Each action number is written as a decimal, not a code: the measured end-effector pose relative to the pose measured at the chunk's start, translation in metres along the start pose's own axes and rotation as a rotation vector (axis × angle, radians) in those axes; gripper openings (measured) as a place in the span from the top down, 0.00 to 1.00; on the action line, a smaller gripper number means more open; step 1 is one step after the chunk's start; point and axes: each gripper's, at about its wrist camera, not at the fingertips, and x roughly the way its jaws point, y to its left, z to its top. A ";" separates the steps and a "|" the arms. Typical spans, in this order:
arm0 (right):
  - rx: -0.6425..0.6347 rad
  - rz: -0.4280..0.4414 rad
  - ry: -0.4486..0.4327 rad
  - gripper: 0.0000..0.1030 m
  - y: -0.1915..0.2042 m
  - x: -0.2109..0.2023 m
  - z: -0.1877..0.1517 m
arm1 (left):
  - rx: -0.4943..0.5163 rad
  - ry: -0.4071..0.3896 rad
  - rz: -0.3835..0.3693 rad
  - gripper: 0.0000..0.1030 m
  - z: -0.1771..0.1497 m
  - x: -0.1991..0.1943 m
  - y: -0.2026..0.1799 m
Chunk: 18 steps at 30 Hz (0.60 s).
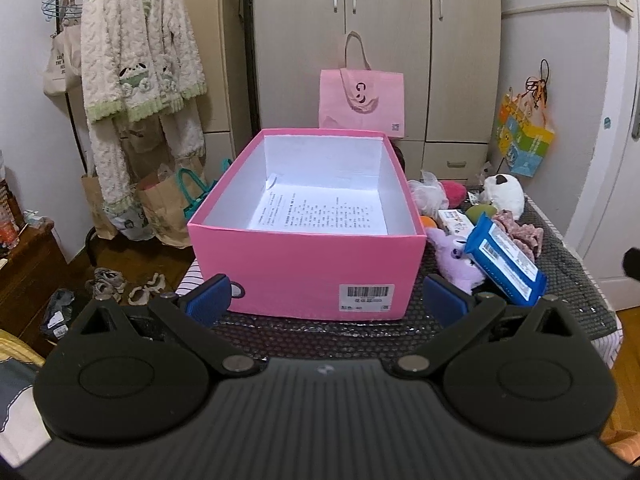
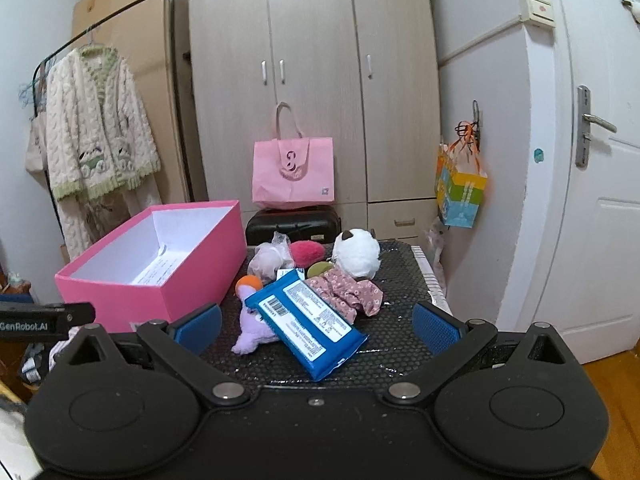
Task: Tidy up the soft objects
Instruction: 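Move the right tool toward the blue wet-wipes pack on the bed, then close the right gripper on the blue wet-wipes pack and lift it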
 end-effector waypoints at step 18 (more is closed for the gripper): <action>-0.157 0.251 0.118 0.00 -0.009 0.019 0.016 | 0.082 0.021 -0.019 0.00 0.009 0.012 -0.018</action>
